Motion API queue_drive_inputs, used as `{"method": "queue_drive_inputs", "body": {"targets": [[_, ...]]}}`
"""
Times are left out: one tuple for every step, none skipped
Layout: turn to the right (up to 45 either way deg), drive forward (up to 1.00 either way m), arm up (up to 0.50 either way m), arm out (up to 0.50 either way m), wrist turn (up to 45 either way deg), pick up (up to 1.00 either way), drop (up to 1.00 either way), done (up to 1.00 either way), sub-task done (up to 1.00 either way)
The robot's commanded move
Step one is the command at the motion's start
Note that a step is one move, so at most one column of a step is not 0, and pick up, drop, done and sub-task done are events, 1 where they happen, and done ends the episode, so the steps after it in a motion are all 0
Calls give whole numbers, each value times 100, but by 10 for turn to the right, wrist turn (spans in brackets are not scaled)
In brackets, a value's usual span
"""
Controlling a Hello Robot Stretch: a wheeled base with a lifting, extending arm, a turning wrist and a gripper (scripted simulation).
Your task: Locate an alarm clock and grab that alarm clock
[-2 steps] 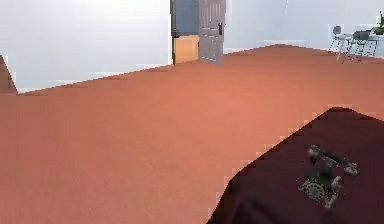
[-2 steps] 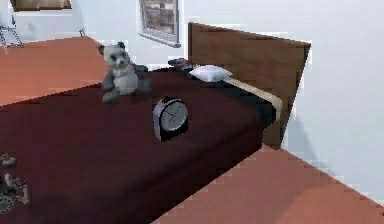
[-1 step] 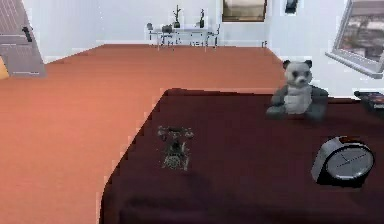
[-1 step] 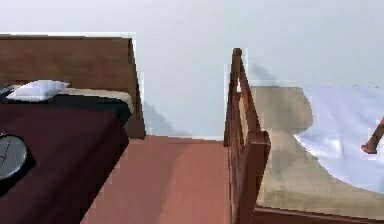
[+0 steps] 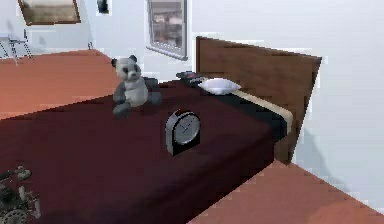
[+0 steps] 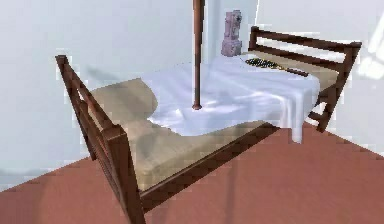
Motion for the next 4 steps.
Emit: {"method": "queue_drive_inputs", "body": {"targets": [[60, 0, 0, 0, 0, 0, 0, 0, 0], [0, 45, 0, 0, 0, 0, 0, 0, 0], [-450, 0, 0, 0, 0, 0, 0, 0, 0], [-450, 0, 0, 0, 0, 0, 0, 0, 0]]}}
